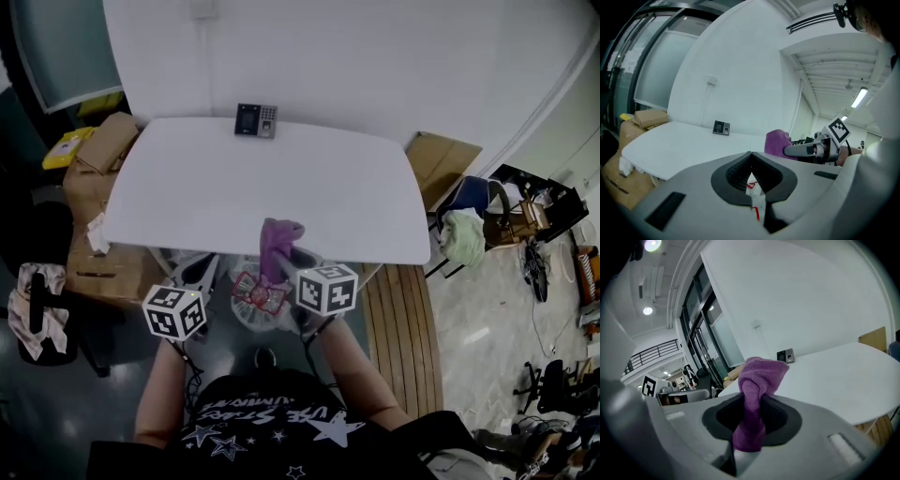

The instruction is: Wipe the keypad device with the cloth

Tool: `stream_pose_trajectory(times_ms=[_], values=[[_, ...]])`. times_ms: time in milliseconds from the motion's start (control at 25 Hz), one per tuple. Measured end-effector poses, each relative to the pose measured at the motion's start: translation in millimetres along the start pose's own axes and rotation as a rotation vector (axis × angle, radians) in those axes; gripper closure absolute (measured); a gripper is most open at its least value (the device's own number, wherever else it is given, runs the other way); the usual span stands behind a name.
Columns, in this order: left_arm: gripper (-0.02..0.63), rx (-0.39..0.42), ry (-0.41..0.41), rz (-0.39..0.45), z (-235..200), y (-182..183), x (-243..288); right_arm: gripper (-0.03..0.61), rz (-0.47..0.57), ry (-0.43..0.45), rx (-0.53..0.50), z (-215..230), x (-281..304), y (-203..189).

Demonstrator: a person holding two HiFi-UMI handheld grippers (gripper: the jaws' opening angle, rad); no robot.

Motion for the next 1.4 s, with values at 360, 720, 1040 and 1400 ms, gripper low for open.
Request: stream_pose_trajectory(times_ms=[360, 720, 1040, 1400], values=[[0.607, -0.017, 0.018, 0.002, -15, 7, 22, 0.483, -0.023, 0.044, -0.007, 11, 23, 6], [0.607, -0.033, 0.011, 0.035, -63, 25, 30, 0.483, -0.038, 0.016, -0.025, 9, 60, 20], [0.607, -0.031, -0.042, 0.025, -116, 52, 62, 0.483, -0.035, -0.048, -0.008, 19, 109, 51], [0.607, -0.024, -0.084, -0.021, -190, 83, 97, 0.483, -0.055, -0.089, 0.003, 27, 185, 82]])
Point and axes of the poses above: the fingertips, and each gripper's own axes: x forward along the fingers, z to its right, y out of its top, the point moved 4 cm from there along -x, backward along the fingers, and after that the axes turned 15 degrees about -y, right-handed, at the moved point
